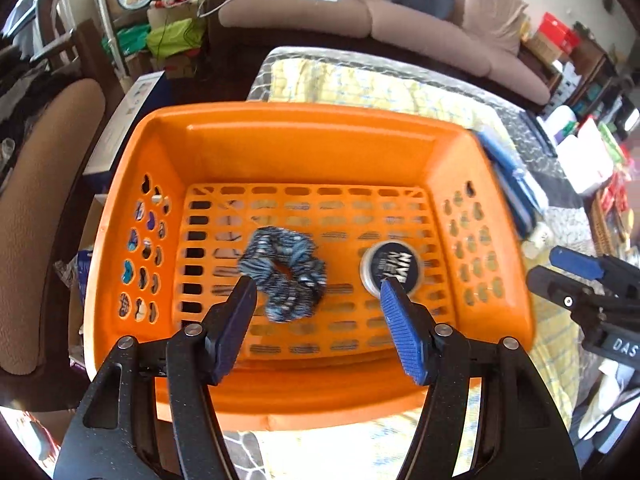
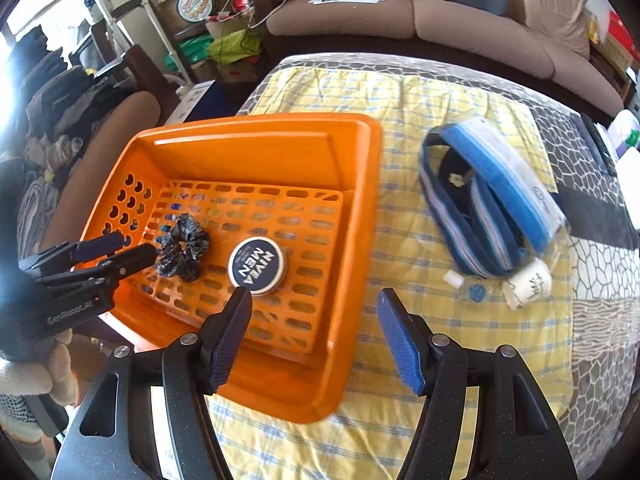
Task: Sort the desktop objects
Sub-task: 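Open the left gripper to drop the scrunchie while the right gripper releases the tin in the basket, then lift both grippers out of the basket toward the remaining items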
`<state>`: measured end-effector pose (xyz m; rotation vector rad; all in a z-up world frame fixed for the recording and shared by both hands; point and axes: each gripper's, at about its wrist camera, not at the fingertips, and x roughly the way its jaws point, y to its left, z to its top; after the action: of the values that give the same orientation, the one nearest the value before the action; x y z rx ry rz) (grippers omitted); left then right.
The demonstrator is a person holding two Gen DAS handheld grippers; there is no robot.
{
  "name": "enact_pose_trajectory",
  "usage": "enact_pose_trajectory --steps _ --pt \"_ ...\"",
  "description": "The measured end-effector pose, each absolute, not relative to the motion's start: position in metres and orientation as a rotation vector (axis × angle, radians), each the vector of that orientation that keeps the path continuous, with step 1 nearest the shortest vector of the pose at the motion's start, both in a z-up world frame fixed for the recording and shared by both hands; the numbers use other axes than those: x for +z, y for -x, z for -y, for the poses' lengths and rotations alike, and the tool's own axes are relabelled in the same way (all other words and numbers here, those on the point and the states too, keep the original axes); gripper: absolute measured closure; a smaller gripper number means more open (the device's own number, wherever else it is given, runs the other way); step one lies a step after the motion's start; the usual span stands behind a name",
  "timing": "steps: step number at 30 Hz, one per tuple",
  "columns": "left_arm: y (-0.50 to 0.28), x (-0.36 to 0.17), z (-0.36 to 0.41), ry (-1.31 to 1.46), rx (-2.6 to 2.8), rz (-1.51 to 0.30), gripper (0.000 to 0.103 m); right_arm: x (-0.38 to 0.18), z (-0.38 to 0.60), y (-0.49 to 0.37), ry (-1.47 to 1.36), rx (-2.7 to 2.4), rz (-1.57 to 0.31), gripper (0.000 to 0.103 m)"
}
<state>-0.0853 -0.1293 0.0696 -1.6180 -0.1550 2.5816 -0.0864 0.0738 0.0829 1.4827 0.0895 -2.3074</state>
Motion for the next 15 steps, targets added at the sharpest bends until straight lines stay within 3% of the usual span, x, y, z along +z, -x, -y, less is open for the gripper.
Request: enact_pose_trajectory --steps 15 --pt "0.073 0.099 -0.016 1.47 2.429 -0.021 0.038 0.094 -0.212 0.082 -1.524 -2.463 0.047 0.035"
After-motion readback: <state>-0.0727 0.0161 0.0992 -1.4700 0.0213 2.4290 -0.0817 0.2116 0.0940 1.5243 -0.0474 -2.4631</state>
